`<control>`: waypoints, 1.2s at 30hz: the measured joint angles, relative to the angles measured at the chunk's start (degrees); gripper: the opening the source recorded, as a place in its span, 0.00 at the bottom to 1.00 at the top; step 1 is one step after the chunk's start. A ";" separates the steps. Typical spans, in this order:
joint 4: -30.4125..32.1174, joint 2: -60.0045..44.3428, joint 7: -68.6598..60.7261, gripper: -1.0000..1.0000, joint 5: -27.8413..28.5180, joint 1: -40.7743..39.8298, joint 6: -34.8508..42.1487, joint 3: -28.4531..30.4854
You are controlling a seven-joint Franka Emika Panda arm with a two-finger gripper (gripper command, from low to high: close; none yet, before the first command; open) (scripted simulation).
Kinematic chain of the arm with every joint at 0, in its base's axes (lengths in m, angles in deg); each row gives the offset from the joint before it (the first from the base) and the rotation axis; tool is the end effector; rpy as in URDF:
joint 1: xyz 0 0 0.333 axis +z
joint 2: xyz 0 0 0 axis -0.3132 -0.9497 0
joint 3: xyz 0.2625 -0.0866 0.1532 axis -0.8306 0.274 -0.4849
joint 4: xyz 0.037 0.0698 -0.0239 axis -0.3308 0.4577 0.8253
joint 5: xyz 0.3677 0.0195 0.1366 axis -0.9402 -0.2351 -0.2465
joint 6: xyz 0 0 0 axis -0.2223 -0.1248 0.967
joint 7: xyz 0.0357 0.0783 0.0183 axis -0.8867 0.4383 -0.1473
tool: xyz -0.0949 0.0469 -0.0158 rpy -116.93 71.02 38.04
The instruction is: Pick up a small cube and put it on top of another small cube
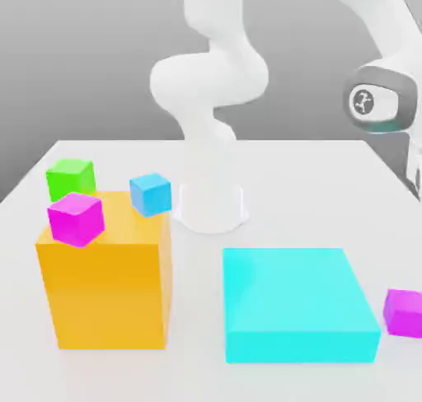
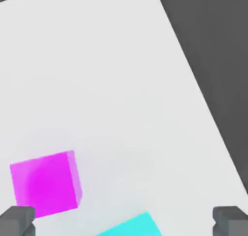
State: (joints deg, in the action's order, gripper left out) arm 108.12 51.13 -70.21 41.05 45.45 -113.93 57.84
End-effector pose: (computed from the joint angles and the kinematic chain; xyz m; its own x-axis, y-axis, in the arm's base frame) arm 0.3684 0.3163 0.2325 0.8663 0.4970 0.0512 0.4978 -0.8673 -0.0041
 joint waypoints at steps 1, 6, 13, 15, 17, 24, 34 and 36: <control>0.29 -2.15 -0.40 0.50 1.14 0.81 -0.84 -0.29; -1.14 -12.59 2.20 0.50 6.19 4.64 -8.28 3.33; -1.55 -14.67 2.94 0.00 7.17 5.44 -9.86 4.29; -1.12 -12.63 2.22 0.00 6.26 4.68 -8.23 3.33; -0.38 -9.00 0.79 0.00 4.36 3.65 -5.38 1.90; -0.28 5.69 -3.93 0.00 -0.01 -6.94 8.27 7.63; -2.05 25.09 -7.19 0.00 0.12 -25.94 28.80 20.87; -2.32 28.58 -7.64 0.00 0.48 -29.38 32.66 24.00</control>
State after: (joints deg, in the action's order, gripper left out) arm 105.80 79.71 -77.85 41.54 16.07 -81.27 81.84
